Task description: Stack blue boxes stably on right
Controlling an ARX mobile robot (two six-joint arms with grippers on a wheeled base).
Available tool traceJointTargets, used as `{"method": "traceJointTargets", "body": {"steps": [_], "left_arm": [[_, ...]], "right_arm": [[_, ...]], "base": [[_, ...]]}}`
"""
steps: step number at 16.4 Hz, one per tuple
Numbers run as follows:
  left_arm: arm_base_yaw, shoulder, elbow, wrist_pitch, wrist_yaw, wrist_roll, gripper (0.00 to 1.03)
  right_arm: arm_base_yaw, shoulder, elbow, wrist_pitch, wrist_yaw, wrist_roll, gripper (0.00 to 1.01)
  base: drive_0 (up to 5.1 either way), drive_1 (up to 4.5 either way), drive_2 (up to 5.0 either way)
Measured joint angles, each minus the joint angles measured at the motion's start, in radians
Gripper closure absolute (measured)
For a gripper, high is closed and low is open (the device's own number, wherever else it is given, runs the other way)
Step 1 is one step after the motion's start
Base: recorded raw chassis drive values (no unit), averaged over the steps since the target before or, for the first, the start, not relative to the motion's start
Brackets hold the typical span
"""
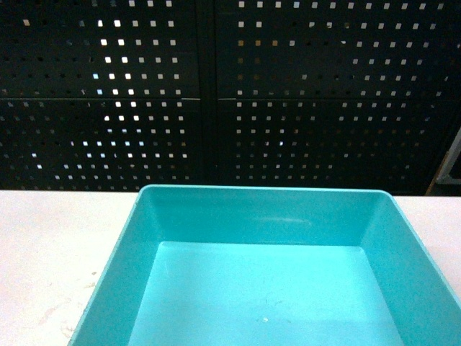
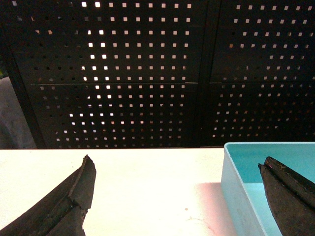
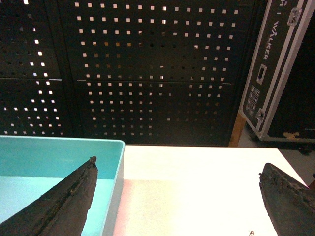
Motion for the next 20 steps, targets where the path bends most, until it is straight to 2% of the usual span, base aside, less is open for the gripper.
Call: {"method": "traceJointTargets", "body": {"steps": [15,16,17,18,19,20], "left_arm": [[0.000,0.000,0.000,0.000,0.000,0.000,0.05],[-0.037,-0.003,-0.001,-0.015,-0.060,0.007,0.05],[-0.195,0.003,-0.009,-0.021,-0.171,-0.002,0.05],[-0.319,0.039,-0.021,0.056,-0.272,-0.009,0.05],[-0.369,0.222,-0.023,0.284,-0.353,-0.017,0.05],[-0.417,0.491,-0.009,0.517,-0.386,-0.001,0.05]], "right_arm": [[0.000,0.000,0.000,0.000,0.000,0.000,0.03],[0.000,0.000,0.000,0.000,0.000,0.000,0.03],[-0.001,0.000,0.000,0.000,-0.001,0.000,0.03],[-0.068,0.018,-0.002,0.051,-0.089,0.001,0.03],[-0.223,0.106,-0.002,0.158,-0.204,0.010,0.03],[-0.327,0.255,0.000,0.299,-0.307,0.016,0.03]], "base": [[0.0,0.00,0.0],[0.0,0.00,0.0],[0.0,0.00,0.0],[0.0,0.00,0.0],[0.0,0.00,0.0],[0.0,0.00,0.0]]}}
